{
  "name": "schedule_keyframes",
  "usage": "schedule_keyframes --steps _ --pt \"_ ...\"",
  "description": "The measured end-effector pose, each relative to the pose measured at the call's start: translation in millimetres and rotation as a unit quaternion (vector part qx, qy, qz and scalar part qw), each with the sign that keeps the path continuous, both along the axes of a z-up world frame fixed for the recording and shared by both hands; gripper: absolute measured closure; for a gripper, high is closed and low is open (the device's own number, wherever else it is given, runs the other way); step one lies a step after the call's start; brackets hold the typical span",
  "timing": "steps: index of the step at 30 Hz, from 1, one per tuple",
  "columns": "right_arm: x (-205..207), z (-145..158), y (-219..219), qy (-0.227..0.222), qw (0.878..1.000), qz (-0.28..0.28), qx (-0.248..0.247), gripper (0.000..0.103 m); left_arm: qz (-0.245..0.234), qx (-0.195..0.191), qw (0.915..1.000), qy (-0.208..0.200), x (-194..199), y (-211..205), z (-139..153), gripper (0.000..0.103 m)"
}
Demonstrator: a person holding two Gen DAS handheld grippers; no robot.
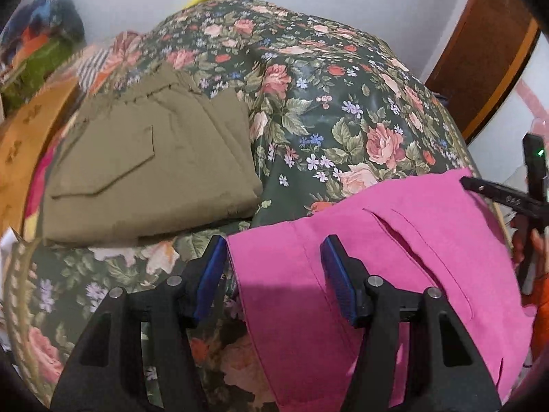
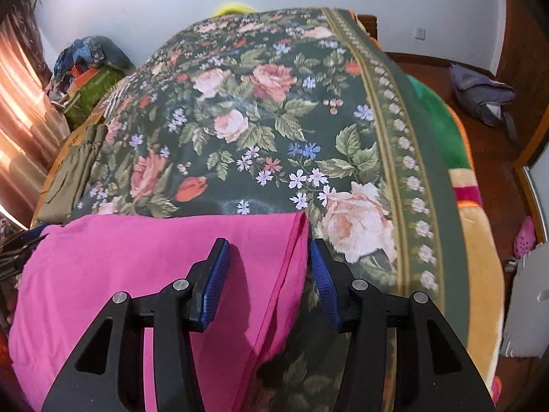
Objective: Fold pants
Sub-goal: 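Move both grippers to the folded edge of the pink pants and close, then lift the folded edge with both grippers and fold it over again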
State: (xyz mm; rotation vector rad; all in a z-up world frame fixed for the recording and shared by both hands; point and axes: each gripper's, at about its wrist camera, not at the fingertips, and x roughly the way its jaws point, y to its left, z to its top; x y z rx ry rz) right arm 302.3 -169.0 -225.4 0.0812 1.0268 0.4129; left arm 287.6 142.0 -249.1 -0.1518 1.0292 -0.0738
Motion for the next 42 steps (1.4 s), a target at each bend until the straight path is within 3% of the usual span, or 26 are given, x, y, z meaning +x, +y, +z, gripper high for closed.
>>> schedule_keyframes --steps 3,5,7,13,19,23,28,30,32,33,38,42 --pt "5.5 -4.9 0.5 0.000 1.000 0.000 0.005 0.061 0.010 -0.029 0.9995 0.000 -0.3 6.0 -3.5 0.047" --pt "4.9 -3.3 2.3 -0.008 1.000 0.006 0.002 0.086 0.013 -0.034 0.9993 -0.006 -1.6 6.0 -2.5 0.053" --pt "4.6 -2.7 3.9 -0.011 1.000 0.015 0.007 0.095 0.013 -0.026 0.9995 -0.014 -3.2 3.0 1.3 0.062" --pt "-2.1 10.1 3.8 -0.055 0.998 0.012 0.004 0.098 0.015 -0.003 0.9994 -0.033 -15.2 -1.2 10.3 0.072" --pt "1.8 22.8 9.0 -0.093 0.995 0.023 -0.023 0.101 0.025 0.029 0.9985 -0.039 -33.1 -0.4 12.5 0.074" --pt "7.8 24.7 17.8 -0.097 0.994 0.029 -0.044 0.100 0.025 0.049 0.9977 -0.040 -39.7 0.7 13.0 0.074" --pt "8.9 32.3 20.8 -0.073 0.997 0.030 -0.018 0.099 0.036 0.028 0.9986 -0.028 -39.8 10.6 16.3 0.064" --pt "3.6 36.0 27.4 -0.068 0.996 0.047 -0.017 0.093 0.040 0.014 0.9988 -0.025 -40.1 15.7 17.1 0.063" --pt "-0.4 35.0 33.9 -0.063 0.996 0.060 -0.022 0.070 0.044 -0.002 0.9988 -0.019 -41.4 19.9 16.0 0.063" --pt "-3.2 33.4 37.0 -0.064 0.995 0.067 -0.026 0.066 0.045 -0.007 0.9988 -0.017 -42.2 21.2 15.5 0.063" --pt "2.1 22.5 42.4 -0.055 0.995 0.071 -0.045 0.063 0.044 -0.013 0.9988 -0.016 -46.7 22.7 13.4 0.063" --pt "25.9 13.7 39.0 -0.032 0.998 0.053 -0.022 0.061 0.045 -0.029 0.9984 -0.018 -47.0 26.6 14.8 0.063"
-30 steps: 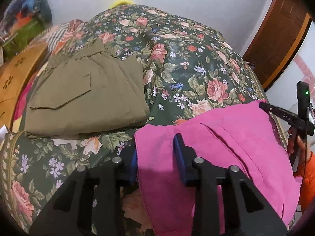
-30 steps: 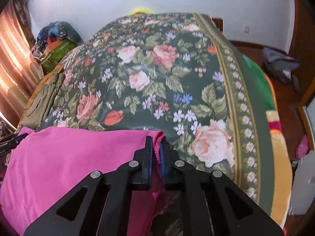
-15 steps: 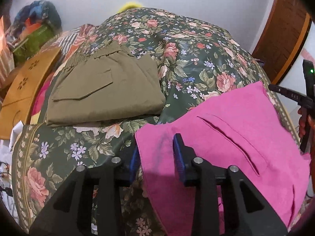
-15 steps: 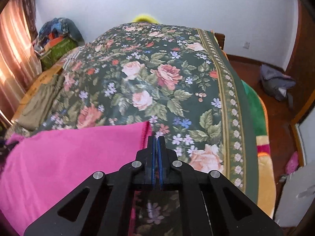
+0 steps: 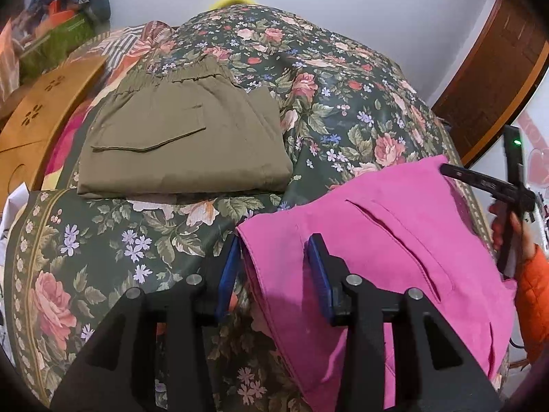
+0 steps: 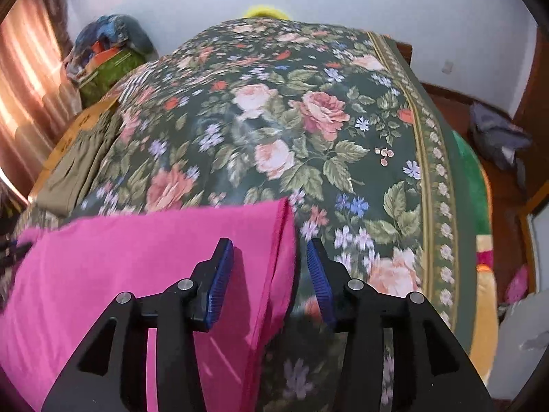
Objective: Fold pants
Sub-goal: 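Lift the folded edge with both grippers and fold it over again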
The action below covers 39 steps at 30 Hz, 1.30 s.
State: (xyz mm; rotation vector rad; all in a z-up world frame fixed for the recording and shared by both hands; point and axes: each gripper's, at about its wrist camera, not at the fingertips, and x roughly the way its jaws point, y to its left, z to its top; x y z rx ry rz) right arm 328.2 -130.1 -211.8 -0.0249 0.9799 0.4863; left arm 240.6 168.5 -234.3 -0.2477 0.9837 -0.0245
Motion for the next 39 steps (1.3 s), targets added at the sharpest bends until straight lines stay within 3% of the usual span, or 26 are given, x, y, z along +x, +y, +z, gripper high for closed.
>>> schedule_keyframes --steps 4,7,12,17,26,29,31,36,39 --pt "21.3 -11.9 5.2 0.039 0.998 0.014 0.047 0.063 -0.002 -0.011 0.9999 0.004 1.6 4.8 0.9 0.062" --pt "19.7 -14.1 17.7 0.034 0.998 0.038 0.036 0.098 0.001 -0.024 0.9997 0.009 4.0 9.6 0.8 0.060" --pt "7.8 -10.6 26.5 0.004 0.998 0.051 0.021 0.099 0.006 -0.045 0.9989 0.015 8.7 17.2 0.1 0.060" --pt "-7.8 -2.7 20.5 -0.029 0.998 0.050 0.015 0.101 -0.001 -0.040 0.9991 0.012 16.8 14.3 4.0 0.060" --pt "-8.6 12.6 0.1 -0.081 0.996 0.025 -0.011 0.101 -0.020 0.002 0.9998 -0.002 31.5 -4.0 8.7 0.061" --pt "-5.4 13.4 -4.3 -0.087 0.996 0.017 -0.018 0.102 -0.022 0.010 0.9997 0.003 30.6 -5.1 4.1 0.074" --pt "-5.5 12.2 -5.9 -0.089 0.996 0.015 -0.026 0.102 -0.021 0.013 0.9996 0.010 29.9 -3.9 -0.3 0.092" --pt "-8.2 6.9 -11.5 -0.087 0.996 0.014 -0.032 0.102 -0.020 -0.011 0.9996 0.015 28.1 0.9 -9.2 0.100" --pt "-9.9 8.0 -10.9 -0.095 0.995 0.013 -0.037 0.102 -0.015 -0.005 0.9998 0.014 26.8 -0.4 -8.2 0.100"
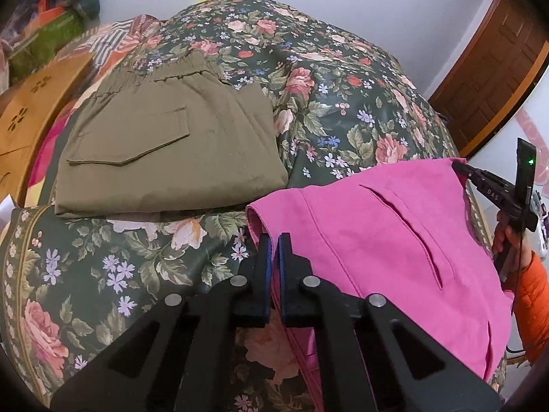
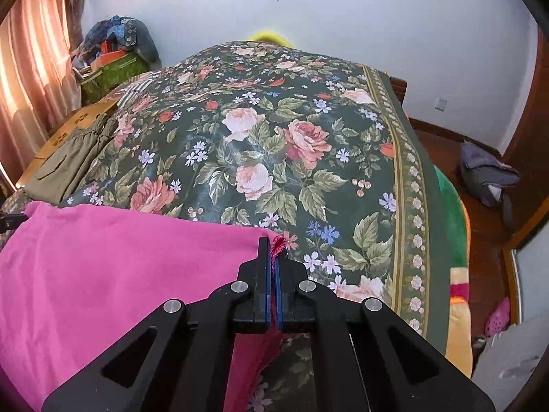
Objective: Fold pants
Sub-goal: 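Lift the folded edge with both grippers and fold it over again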
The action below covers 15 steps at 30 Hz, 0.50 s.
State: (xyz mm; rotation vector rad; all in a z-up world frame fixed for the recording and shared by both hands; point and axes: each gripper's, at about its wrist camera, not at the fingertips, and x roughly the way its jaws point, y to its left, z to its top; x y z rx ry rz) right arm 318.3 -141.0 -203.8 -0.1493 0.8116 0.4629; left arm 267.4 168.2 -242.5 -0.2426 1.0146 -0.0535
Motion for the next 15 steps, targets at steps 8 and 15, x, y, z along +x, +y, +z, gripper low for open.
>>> schedule_keyframes --steps 8,15 --pt "4.9 -3.9 5.2 0.004 1.000 0.000 -0.016 0.102 -0.002 0.019 0.9996 0.021 -10.5 0.7 -6.5 0.099" --pt "4.8 -1.9 4.8 0.042 0.998 -0.019 -0.044 0.082 0.018 0.040 0.9989 0.013 -22.4 1.5 17.2 0.064"
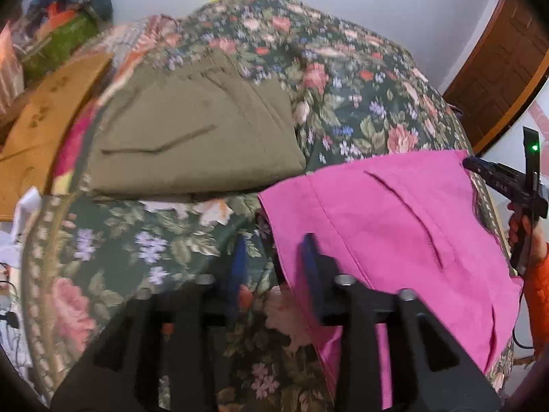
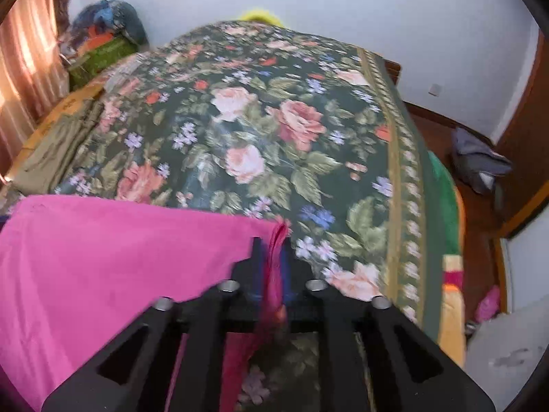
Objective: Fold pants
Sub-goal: 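Lift the folded edge with both grippers and fold it over again, then release the pink pants from both grippers and pull back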
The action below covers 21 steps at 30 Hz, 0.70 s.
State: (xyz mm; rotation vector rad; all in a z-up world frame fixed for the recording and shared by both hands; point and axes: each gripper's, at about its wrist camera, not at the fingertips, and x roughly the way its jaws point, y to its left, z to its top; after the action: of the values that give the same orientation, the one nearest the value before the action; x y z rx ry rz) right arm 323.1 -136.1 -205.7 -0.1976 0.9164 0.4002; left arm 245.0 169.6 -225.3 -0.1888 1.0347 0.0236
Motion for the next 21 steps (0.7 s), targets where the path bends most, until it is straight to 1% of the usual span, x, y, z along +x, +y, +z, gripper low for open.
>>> schedule_keyframes --steps 2,3,6,8,9,10,11,12,14,17,18,19,20,21 --pt "-11.1 10.4 -2.0 -0.011 1.000 0.003 -0.004 0.062 -0.002 0.002 0.9999 -0.015 -8.5 -2.6 14.4 0.063" --pt "-19.8 18.6 -3.1 -0.018 1.000 0.008 0.000 0.060 -0.003 0.000 0.9998 -0.019 -11.7 -4.5 19.4 0.063" --pt "-42.0 36.3 -2.8 -0.030 0.999 0.023 0.009 0.059 -0.016 -0.006 0.9993 -0.034 -24.9 -18.0 36.1 0.061" --pt "-60.8 46.8 -0.3 -0.031 0.999 0.038 0.022 0.059 -0.028 -0.003 0.9988 -0.041 -32.1 -30.7 42.8 0.061" --pt "-70.0 50.1 1.6 -0.030 0.998 0.046 0.028 0.059 -0.035 -0.001 0.9984 -0.045 -35.6 -37.6 45.1 0.057" --pt "-82.1 52.8 4.0 -0.028 0.997 0.055 0.036 0.058 -0.042 0.002 0.9980 -0.047 -39.9 -45.3 46.8 0.051" --pt "-89.5 53.4 5.1 -0.025 0.997 0.059 0.042 0.056 -0.049 0.006 0.9975 -0.051 -44.9 -52.9 47.8 0.049" --pt "-98.7 52.8 5.8 -0.017 0.996 0.064 0.052 0.055 -0.056 0.007 0.9970 -0.053 -50.9 -61.3 47.4 0.046" --pt "-119.3 47.5 9.8 0.001 0.995 0.074 0.069 0.054 -0.068 0.005 0.9966 -0.048 -58.7 -74.1 43.1 0.045" --pt "-138.6 33.9 13.5 0.023 0.994 0.079 0.076 0.054 -0.077 0.001 0.9967 -0.024 -69.4 -88.6 25.9 0.045" --pt "-144.6 28.2 13.8 0.032 0.993 0.081 0.079 0.054 -0.079 0.005 0.9967 -0.017 -72.9 -92.0 19.6 0.045" --pt "-151.0 21.1 13.9 0.043 0.993 0.081 0.078 0.054 -0.078 0.017 0.9966 -0.016 -78.2 -95.6 11.9 0.044" --pt "-156.7 13.3 13.5 0.054 0.992 0.080 0.077 0.054 -0.079 0.027 0.9962 -0.023 -81.7 -97.5 9.6 0.042" --pt "-160.3 8.4 11.1 0.057 0.992 0.075 0.080 0.054 -0.079 0.040 0.9954 -0.036 -86.4 -98.5 8.5 0.036"
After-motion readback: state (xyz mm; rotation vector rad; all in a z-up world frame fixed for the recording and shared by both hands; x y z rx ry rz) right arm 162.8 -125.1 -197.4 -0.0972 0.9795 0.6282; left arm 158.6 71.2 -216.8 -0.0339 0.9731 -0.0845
